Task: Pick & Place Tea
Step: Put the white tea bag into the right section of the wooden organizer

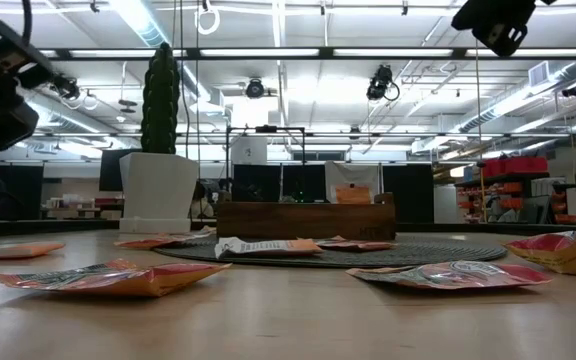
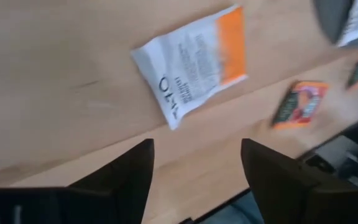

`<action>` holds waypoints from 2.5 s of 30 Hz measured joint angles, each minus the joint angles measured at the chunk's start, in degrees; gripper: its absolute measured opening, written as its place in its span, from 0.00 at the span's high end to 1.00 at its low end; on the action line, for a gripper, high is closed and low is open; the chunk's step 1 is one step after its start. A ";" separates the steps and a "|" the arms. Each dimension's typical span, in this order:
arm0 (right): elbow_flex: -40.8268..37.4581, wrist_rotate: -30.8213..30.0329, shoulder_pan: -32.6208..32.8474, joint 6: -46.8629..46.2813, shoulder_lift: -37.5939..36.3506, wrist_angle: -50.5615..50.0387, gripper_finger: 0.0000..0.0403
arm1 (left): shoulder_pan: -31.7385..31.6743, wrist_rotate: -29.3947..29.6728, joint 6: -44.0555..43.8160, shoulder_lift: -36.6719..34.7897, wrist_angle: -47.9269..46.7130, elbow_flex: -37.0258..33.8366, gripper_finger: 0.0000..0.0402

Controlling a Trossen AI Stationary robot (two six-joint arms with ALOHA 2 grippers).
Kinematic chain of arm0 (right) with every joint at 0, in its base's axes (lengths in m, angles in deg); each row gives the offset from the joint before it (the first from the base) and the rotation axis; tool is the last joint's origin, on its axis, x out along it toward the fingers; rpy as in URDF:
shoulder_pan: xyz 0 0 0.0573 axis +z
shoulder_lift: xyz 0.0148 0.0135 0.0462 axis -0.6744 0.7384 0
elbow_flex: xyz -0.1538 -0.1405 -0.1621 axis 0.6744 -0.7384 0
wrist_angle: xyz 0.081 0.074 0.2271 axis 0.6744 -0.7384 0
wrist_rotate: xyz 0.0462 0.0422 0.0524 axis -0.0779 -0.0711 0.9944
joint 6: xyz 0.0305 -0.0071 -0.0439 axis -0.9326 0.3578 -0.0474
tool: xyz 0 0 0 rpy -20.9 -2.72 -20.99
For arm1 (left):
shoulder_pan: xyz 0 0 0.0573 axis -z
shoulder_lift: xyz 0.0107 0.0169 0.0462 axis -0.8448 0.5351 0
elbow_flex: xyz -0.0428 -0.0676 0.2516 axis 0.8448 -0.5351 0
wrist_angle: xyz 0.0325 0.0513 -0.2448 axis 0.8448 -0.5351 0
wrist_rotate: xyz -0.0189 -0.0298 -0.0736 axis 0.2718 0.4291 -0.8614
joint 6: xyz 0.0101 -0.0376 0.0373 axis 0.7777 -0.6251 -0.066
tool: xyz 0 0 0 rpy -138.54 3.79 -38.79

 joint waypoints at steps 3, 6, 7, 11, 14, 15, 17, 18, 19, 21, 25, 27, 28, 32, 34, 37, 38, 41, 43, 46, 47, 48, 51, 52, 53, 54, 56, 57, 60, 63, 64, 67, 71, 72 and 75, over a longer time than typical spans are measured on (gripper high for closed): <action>0.00 -0.02 0.00 0.04 0.00 -0.60 1.00 | 1.22 0.51 -1.20 3.86 1.77 0.00 0.38; 0.00 -0.02 0.00 0.04 0.01 -0.89 1.00 | 1.79 1.63 -1.40 7.79 4.24 0.00 0.38; 0.00 -0.02 0.00 0.04 0.02 -0.91 1.00 | 1.81 1.91 -1.57 9.10 5.09 0.00 0.38; 0.00 -0.01 0.00 0.04 0.02 -1.03 1.00 | 1.82 2.79 -1.67 13.84 10.04 0.02 0.40; 0.00 0.01 0.00 0.04 0.02 -1.02 1.00 | 1.82 2.64 -1.71 17.09 13.33 0.02 0.42; 0.00 0.03 0.00 0.04 0.02 -1.02 1.00 | 1.82 2.54 -1.71 17.80 14.15 0.08 0.43; 0.00 0.14 0.00 0.03 0.02 -1.02 1.00 | 1.82 2.37 -1.49 18.91 16.12 0.13 0.45; 0.00 0.17 0.00 0.02 0.02 -1.02 1.00 | 1.82 2.35 -1.34 19.29 16.86 0.14 0.46; 0.00 0.17 0.00 0.03 0.02 -1.02 1.00 | 1.80 2.35 -1.32 19.41 17.18 0.15 0.48; 0.00 0.18 0.00 0.04 0.02 -1.02 1.00 | 1.82 2.33 -1.20 19.43 17.20 0.15 0.50; 0.00 0.18 0.00 0.03 0.02 -1.19 1.00 | 2.09 2.29 -0.11 19.43 17.08 0.15 0.55; 0.00 0.18 0.00 0.02 0.02 -1.43 1.00 | 2.10 2.30 0.33 19.43 16.96 0.15 0.57; 0.00 0.20 0.00 -0.01 0.02 -1.44 1.00 | 2.08 2.34 0.36 19.43 16.94 0.15 0.59; 0.00 0.20 0.00 -0.12 0.02 -1.44 1.00 | 2.10 3.02 1.00 19.43 16.61 0.15 0.64; 0.00 0.20 -0.02 -0.13 0.02 -1.44 1.00 | 2.10 3.61 1.75 19.43 16.37 0.13 0.67; 0.00 0.20 -0.02 -0.57 0.02 -1.44 1.00 | 2.10 3.95 2.40 19.43 16.32 0.13 0.74; 0.00 0.22 -0.02 -0.76 0.02 -1.44 1.00 | 2.10 4.33 2.55 19.43 16.13 0.13 0.77; 0.00 0.22 -0.02 -0.92 0.02 -1.44 1.00 | 2.11 6.46 2.59 19.43 15.28 0.13 0.88; 0.00 0.22 -0.02 -0.92 0.02 -1.44 1.00 | 2.10 8.01 2.56 19.43 15.09 0.13 0.96; 0.00 0.22 -0.02 -0.92 0.02 -1.44 1.00 | 2.10 10.36 2.63 19.43 15.14 0.13 0.99; 0.00 0.22 -0.02 -0.92 0.02 -1.44 1.00 | 2.10 10.69 2.80 19.43 15.37 0.13 0.99; 0.00 0.22 -0.02 -0.92 0.02 -1.44 1.00 | 2.10 10.77 2.88 19.43 15.98 0.11 0.99; 0.00 0.21 -0.09 -0.92 0.02 -1.41 1.00 | 2.10 10.77 4.06 19.41 19.91 0.11 0.99; 0.00 0.17 -0.09 -0.92 0.02 -1.43 1.00 | 2.12 10.85 5.31 19.41 21.47 0.13 0.99; 0.00 0.16 -0.09 -0.92 0.02 -1.41 1.00 | 2.13 10.88 6.39 19.38 22.49 0.15 0.99; 0.00 0.16 -0.09 -0.92 0.02 -1.39 1.00 | 2.10 10.89 7.30 19.38 23.17 0.18 0.99; 0.00 0.16 -0.16 -1.24 0.02 -1.35 1.00 | 1.88 10.94 9.75 19.38 23.17 0.73 1.00; 0.00 0.17 -0.30 -1.62 0.02 -1.35 1.00 | 1.69 10.98 10.92 19.38 23.19 1.19 1.00; -0.01 0.89 -0.90 -2.67 0.02 -0.80 1.00 | 0.76 10.98 14.25 19.38 22.87 2.60 1.00; -0.02 2.43 -2.03 -3.06 0.04 0.88 1.00 | -0.72 11.00 19.78 19.38 23.05 4.66 1.00; -0.02 3.10 -2.49 -3.09 0.04 1.49 1.00 | -1.32 10.98 21.08 19.38 23.04 5.30 1.00; -0.02 4.85 -4.04 -3.10 0.04 2.78 1.00 | -3.67 10.47 25.54 19.38 22.86 7.62 1.00; -0.02 8.04 -6.59 -3.08 0.04 3.88 1.00 | -7.40 6.97 32.81 19.38 22.67 10.59 1.00; -0.02 9.25 -7.25 -3.08 0.04 4.18 1.00 | -8.30 6.24 34.47 19.38 22.42 11.39 1.00; -0.02 12.80 -9.02 -3.08 0.04 5.05 1.00 | -11.02 3.40 40.00 19.38 21.74 13.78 1.00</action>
